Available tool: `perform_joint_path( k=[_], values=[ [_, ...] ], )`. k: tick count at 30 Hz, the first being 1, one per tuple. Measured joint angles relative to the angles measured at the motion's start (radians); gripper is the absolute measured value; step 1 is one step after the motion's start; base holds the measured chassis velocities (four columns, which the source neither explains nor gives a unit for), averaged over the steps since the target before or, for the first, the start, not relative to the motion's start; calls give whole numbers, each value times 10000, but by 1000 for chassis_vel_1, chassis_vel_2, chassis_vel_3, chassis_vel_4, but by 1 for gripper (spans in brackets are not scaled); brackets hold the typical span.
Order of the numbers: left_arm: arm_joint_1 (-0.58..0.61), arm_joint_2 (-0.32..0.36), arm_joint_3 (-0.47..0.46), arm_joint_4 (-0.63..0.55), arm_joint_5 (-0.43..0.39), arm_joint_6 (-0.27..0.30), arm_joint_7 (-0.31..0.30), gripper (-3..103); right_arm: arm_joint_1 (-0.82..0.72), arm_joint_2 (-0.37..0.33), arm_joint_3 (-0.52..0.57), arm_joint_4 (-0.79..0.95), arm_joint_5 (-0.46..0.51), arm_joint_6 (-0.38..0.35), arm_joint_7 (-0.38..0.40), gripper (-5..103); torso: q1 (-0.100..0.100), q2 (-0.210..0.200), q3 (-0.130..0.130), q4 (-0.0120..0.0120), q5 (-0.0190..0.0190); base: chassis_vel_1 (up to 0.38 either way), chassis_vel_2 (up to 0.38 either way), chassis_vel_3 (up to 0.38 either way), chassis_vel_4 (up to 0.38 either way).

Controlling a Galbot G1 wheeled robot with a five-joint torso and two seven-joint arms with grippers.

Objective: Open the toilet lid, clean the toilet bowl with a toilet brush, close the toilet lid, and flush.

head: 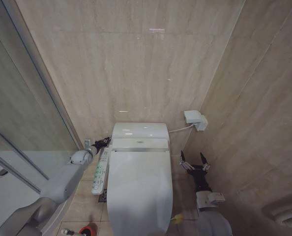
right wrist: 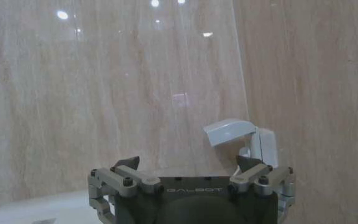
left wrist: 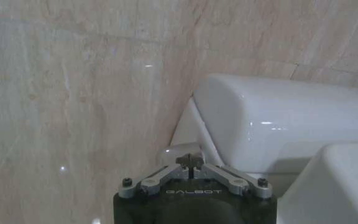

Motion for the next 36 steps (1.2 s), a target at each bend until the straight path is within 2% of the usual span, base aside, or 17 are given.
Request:
perform_joint_path(
  k=[7,29,34,36],
  values=[
    [52,4,-23,26,-10,135,1,0,0,0,0,0,0,0,0,100,0,0,1,-2,-4,0,0,0,0],
    [-229,6,-24,327,55,54,-54,0,0,0,1,0,0,0,0,100,2,-3,4,0,-6,0,0,0,0],
    [-382,22,-27,487,57,65,-96,0,-1,-1,1,0,0,0,-1,100,6,-6,7,7,-6,0,0,0,0],
    [-424,26,-37,522,58,63,-120,0,-1,0,3,0,0,0,0,100,11,-10,9,2,-10,0,0,0,0]
  ],
)
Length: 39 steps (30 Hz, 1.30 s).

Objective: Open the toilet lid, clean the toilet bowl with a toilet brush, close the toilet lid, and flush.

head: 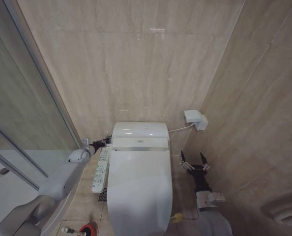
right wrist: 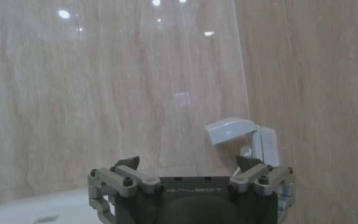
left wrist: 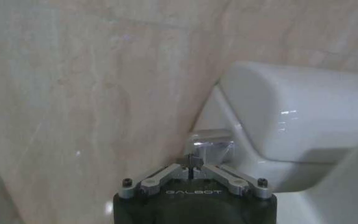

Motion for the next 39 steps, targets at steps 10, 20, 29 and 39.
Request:
perform_joint_path(
  k=[10,20,29,39],
  values=[
    [-45,-61,21,25,1,-151,24,0,0,0,-1,0,0,0,0,100,-7,2,-6,0,4,0,0,0,0],
    [-103,-89,13,-11,1,-191,61,0,0,0,-1,0,0,0,0,100,-8,6,-8,-2,7,0,0,0,0],
    [-94,-104,41,-71,6,-223,105,0,0,0,-2,0,0,0,0,100,-9,8,-9,-9,6,0,0,0,0],
    [-106,-48,48,-80,171,-372,59,0,0,0,-2,0,0,0,0,100,-9,7,-6,-3,3,0,0,0,0]
  ],
)
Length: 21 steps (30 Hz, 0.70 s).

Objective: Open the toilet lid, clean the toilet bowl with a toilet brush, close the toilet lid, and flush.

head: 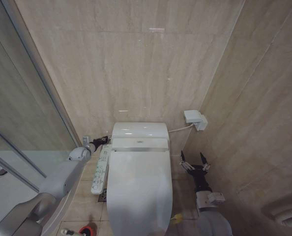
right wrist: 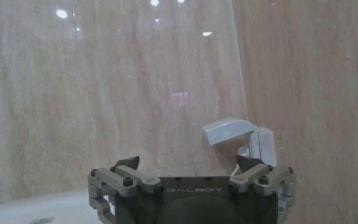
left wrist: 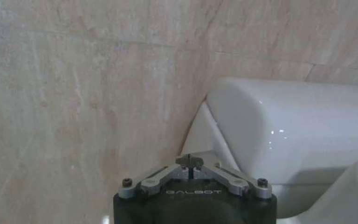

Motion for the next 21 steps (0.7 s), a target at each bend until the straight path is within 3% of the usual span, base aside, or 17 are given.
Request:
perform_joint_path(
  k=[21],
  values=[
    [7,192,18,-332,400,-443,-387,0,0,0,0,0,0,0,0,100,0,-1,-1,1,3,0,0,0,0]
  ],
)
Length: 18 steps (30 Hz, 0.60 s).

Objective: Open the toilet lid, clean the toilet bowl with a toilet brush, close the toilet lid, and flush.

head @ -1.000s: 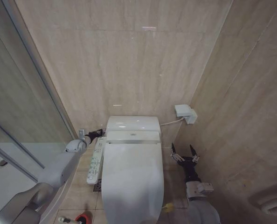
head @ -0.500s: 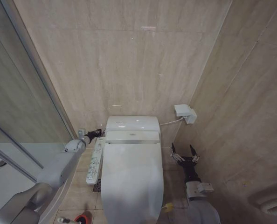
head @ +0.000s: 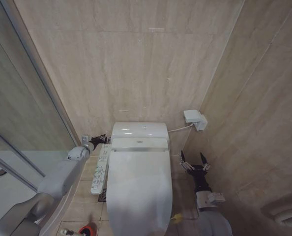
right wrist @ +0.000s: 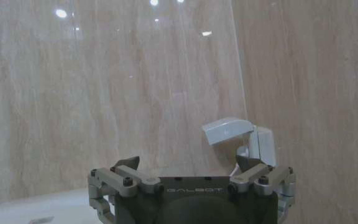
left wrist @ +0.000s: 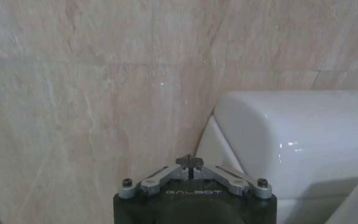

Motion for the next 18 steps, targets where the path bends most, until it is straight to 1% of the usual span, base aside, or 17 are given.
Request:
perform_joint_path(
  k=[5,7,8,10,15,18],
  values=[
    [36,48,-2,-156,262,-234,-131,0,0,0,0,0,0,0,0,100,0,0,0,0,0,0,0,0,0],
    [71,64,-36,-217,549,-426,-176,0,0,0,0,0,0,0,0,100,0,0,0,0,0,0,0,0,0],
    [71,64,-36,-217,549,-426,-176,0,0,0,0,0,0,0,0,100,0,0,0,0,0,0,0,0,0],
    [90,79,-75,-289,896,-663,-202,0,0,0,0,0,0,0,0,100,0,0,0,1,-1,0,0,0,0],
    [94,113,-124,-387,1239,-915,-316,0,0,0,0,0,-1,0,0,100,0,0,0,0,0,0,0,0,0],
    [147,150,-226,-508,1701,-1230,-429,0,0,0,0,0,0,0,0,100,0,0,0,0,0,0,0,0,0]
  ],
)
